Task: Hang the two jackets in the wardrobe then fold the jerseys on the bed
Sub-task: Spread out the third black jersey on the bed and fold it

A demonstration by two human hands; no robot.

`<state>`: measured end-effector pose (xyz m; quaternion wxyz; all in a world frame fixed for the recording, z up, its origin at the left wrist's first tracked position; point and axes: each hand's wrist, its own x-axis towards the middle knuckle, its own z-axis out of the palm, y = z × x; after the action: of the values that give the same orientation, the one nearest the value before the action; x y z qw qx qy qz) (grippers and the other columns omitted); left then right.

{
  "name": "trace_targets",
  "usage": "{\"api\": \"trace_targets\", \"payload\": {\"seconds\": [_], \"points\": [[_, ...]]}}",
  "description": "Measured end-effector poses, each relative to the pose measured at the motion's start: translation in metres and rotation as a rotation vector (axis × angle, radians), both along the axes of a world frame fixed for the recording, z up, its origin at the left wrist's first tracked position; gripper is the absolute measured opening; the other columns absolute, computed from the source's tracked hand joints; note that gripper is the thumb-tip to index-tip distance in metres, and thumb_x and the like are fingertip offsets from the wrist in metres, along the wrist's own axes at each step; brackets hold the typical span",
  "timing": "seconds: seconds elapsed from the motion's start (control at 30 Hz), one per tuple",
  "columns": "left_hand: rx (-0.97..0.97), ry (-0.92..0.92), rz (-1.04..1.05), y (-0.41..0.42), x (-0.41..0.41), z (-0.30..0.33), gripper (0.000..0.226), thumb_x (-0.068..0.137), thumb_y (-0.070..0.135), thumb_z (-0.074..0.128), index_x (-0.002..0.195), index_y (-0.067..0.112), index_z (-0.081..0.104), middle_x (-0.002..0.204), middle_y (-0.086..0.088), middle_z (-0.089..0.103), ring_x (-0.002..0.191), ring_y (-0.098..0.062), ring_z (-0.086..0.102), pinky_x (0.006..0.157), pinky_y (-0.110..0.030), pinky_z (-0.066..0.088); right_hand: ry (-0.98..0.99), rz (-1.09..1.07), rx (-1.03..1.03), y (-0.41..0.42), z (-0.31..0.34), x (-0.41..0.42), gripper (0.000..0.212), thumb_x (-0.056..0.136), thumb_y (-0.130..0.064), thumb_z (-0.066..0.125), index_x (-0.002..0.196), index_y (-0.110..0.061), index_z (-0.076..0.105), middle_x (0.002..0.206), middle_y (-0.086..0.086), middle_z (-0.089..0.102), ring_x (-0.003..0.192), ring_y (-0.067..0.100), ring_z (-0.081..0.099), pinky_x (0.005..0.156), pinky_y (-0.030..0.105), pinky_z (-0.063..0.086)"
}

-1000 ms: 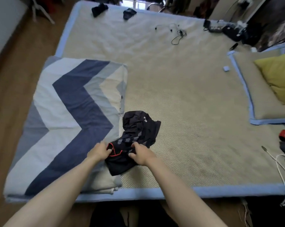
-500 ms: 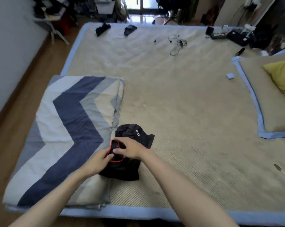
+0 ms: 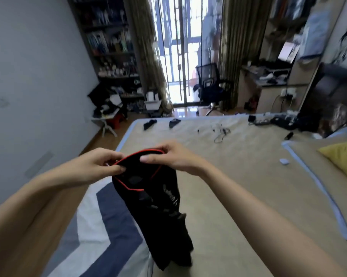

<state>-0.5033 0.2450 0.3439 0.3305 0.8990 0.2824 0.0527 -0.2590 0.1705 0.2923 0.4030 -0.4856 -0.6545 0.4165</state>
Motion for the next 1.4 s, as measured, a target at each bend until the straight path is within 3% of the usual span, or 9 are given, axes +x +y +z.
{"api": "trace_targets", "payload": {"seconds": [0.17,0.3,0.4,0.47,0.53,0.8,1.0,1.2,1.4], "points": [[0.224,0.047,-0.044,0.012,0.022,0.037,0.024,0.089,0.033,0.057,0.098,0.018,0.074,0.090,-0.002,0.075,0.090,-0.025,0.070,0.083,-0.049,0.055,-0.036,-0.191,0.173,-0.011,0.076,0.023,0.027,0.084,-0.035,0.081,0.095,-0.010,0.082,0.078,0.004,0.072,0.075,0.012,0.065,0.069,0.027,0.048],[0.290,0.033,-0.088,0.026,0.042,0.041,0.023,0.096,0.029,0.053,0.097,0.018,0.072,0.090,0.002,0.075,0.090,-0.022,0.071,0.082,-0.043,0.054,-0.078,-0.397,0.300,-0.031,0.107,0.050,0.030,0.087,-0.038,0.080,0.093,-0.008,0.081,0.077,0.022,0.069,0.071,0.017,0.060,0.069,0.034,0.044],[0.268,-0.020,-0.101,0.034,0.055,0.036,0.032,0.093,0.034,0.047,0.112,0.022,0.070,0.099,0.011,0.075,0.095,-0.012,0.070,0.088,-0.034,0.055,-0.118,-0.559,0.402,-0.056,0.120,0.074,0.017,0.089,-0.028,0.079,0.093,-0.012,0.082,0.072,-0.006,0.072,0.068,0.002,0.063,0.066,0.022,0.048],[0.209,-0.109,-0.109,0.034,0.065,0.034,0.029,0.100,0.011,0.048,0.102,0.030,0.070,0.079,0.022,0.069,0.074,0.002,0.061,0.072,-0.019,0.048,-0.201,-0.661,0.423,-0.070,0.120,0.092,0.010,0.090,-0.026,0.078,0.090,-0.017,0.081,0.067,-0.014,0.068,0.065,-0.003,0.059,0.064,0.019,0.045],[0.143,-0.168,-0.066,0.030,0.075,0.035,0.029,0.101,0.000,0.048,0.088,0.018,0.067,0.064,0.013,0.054,0.065,-0.007,0.049,0.063,-0.026,0.040,-0.308,-0.723,0.400,-0.086,0.117,0.108,0.010,0.088,-0.033,0.077,0.080,-0.026,0.078,0.064,-0.012,0.061,0.063,-0.001,0.052,0.062,0.025,0.039],[-0.107,-0.228,-0.118,0.003,0.100,0.050,0.024,0.103,0.024,0.054,0.105,0.009,0.072,0.084,0.001,0.059,0.081,-0.014,0.055,0.074,-0.025,0.044,-0.331,-0.720,0.148,-0.149,0.110,0.141,0.047,0.085,-0.057,0.070,0.090,-0.011,0.079,0.073,0.006,0.052,0.068,0.018,0.047,0.067,0.034,0.031],[-0.108,-0.352,-0.081,-0.025,0.138,0.061,0.062,0.081,0.049,0.052,0.107,-0.006,0.061,0.082,-0.006,0.054,0.081,-0.022,0.054,0.077,-0.038,0.043,-0.260,-0.756,0.140,-0.172,0.115,0.172,0.048,0.105,-0.033,0.054,0.060,-0.026,0.071,0.052,-0.018,0.062,0.051,-0.008,0.058,0.054,0.005,0.039],[0.004,-0.497,0.025,-0.049,0.187,0.061,0.048,0.102,0.029,0.047,0.094,-0.018,0.058,0.068,-0.007,0.046,0.060,-0.019,0.045,0.054,-0.028,0.033,-0.286,-0.755,0.293,-0.178,0.108,0.215,0.043,0.106,-0.035,0.051,0.094,-0.003,0.078,0.073,-0.009,0.069,0.068,0.002,0.062,0.069,0.021,0.045],[0.001,-0.608,0.062,-0.081,0.224,0.058,0.044,0.109,0.024,0.040,0.102,-0.003,0.075,0.098,-0.016,0.077,0.088,-0.019,0.071,0.080,-0.027,0.050,-0.204,-0.761,0.391,-0.177,0.094,0.256,0.046,0.107,-0.032,0.049,0.071,-0.011,0.068,0.050,-0.018,0.052,0.053,-0.004,0.049,0.058,0.021,0.036]]}}
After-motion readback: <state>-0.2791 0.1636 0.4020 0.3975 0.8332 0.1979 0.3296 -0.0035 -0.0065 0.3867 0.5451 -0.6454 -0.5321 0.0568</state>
